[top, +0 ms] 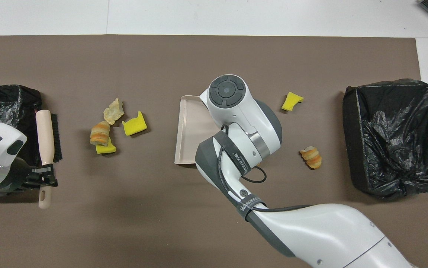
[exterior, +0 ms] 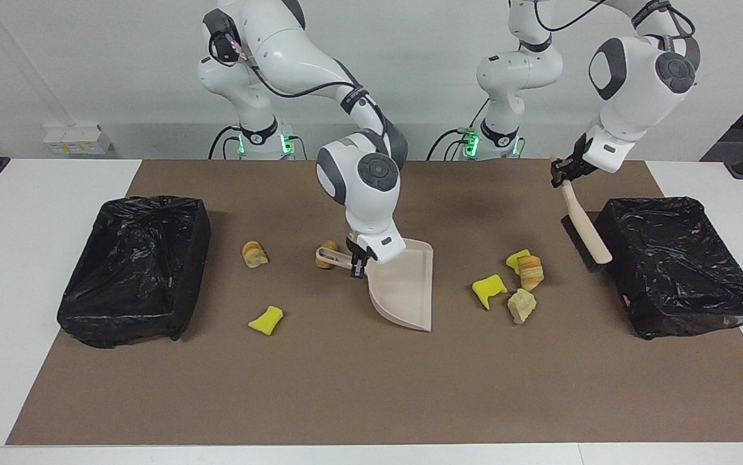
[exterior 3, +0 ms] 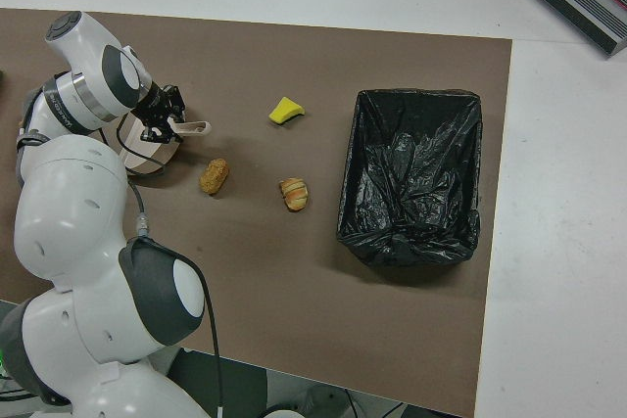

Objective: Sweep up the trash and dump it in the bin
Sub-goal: 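Sweep the bread and sponge pieces into the dustpan with the left gripper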

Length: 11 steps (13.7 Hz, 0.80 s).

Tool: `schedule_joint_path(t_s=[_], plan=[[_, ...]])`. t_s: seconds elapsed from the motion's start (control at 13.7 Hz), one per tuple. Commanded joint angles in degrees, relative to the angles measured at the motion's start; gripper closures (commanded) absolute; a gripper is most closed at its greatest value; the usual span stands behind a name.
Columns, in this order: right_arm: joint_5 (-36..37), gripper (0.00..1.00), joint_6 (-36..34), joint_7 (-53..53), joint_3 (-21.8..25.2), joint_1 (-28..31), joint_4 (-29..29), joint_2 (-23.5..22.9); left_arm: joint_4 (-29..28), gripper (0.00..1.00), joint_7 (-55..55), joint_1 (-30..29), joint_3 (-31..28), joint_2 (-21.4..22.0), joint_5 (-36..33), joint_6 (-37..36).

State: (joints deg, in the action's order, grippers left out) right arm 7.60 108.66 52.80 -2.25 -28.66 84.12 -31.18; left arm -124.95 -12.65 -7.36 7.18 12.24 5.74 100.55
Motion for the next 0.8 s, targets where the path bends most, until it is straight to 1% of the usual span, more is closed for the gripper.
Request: schedule_joint_path(t_s=[0.0,0.07,0.22,0.29,0.44,0.58,0.73], plan=[[2.24,1.0,-2.22,4.15,-0.47,0.35,1.39,1.47,-3.7,1.0,-6.23,1.2,1.08,-0.46,-0.82,3.15],[2.33,1.0,-2.49,4.41,-0.47,0.62,1.39,1.47,-5.72,1.0,-7.29,2.07,1.08,-0.2,-0.82,4.73],[2.59,1.0,-3.36,4.5,-0.21,0.71,1.05,1.47,-7.23,1.0,-7.48,5.14,1.08,-0.55,-0.73,6.23],[3.9,1.0,-6.94,5.02,-0.47,0.88,0.69,1.47,-7.93,1.0,-7.48,6.72,1.08,-1.86,-0.73,7.54],[4.44,1.0,-5.4,4.59,-0.56,0.62,1.22,1.73,-8.12,1.0,-7.48,9.37,1.08,-3.53,-0.73,9.75],[4.0,1.0,-2.15,3.19,-0.65,0.71,1.83,1.73,-8.12,1.0,-7.39,11.65,1.17,-4.33,-0.3,11.15],[4.0,1.0,0.14,1.78,-0.65,0.62,4.37,2.69,-8.03,1.0,-7.21,14.2,1.17,-4.68,1.63,12.47]])
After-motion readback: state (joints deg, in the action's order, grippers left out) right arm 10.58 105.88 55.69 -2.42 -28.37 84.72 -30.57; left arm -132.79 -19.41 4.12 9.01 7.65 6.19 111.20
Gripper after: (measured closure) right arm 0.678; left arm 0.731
